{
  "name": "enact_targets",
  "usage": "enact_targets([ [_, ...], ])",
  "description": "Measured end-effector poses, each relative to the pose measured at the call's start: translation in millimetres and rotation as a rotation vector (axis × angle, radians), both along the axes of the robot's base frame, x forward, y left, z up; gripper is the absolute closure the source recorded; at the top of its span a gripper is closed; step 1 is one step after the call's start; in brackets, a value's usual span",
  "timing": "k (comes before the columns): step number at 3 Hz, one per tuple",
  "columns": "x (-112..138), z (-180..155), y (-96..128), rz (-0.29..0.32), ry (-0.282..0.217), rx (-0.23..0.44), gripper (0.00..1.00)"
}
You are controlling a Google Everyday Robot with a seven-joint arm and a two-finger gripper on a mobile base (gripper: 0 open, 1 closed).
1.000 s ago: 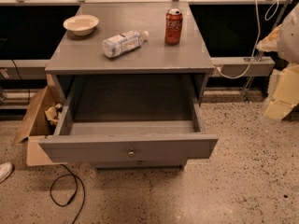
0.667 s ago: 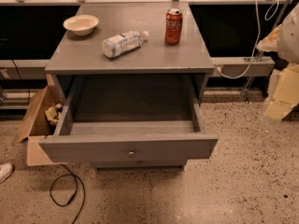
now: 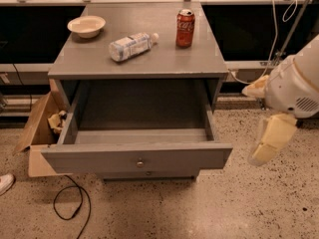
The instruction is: Close top drawer
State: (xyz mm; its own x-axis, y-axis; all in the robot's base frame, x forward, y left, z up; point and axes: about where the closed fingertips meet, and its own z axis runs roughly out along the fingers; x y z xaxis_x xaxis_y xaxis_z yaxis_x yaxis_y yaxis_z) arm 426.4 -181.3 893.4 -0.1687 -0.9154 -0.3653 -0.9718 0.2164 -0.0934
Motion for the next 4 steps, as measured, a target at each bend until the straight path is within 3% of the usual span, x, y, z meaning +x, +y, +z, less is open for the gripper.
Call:
enact_targets([
  [1,-20.1,-61.6,40.3,0.046,0.093,0.146,0.00],
  [2,-20.0,-61.2,40.2,0.046,0.092,0.145,0.00],
  [4,-21.9,-156.3,55.2,0.124,0.174,0.205,0.42],
])
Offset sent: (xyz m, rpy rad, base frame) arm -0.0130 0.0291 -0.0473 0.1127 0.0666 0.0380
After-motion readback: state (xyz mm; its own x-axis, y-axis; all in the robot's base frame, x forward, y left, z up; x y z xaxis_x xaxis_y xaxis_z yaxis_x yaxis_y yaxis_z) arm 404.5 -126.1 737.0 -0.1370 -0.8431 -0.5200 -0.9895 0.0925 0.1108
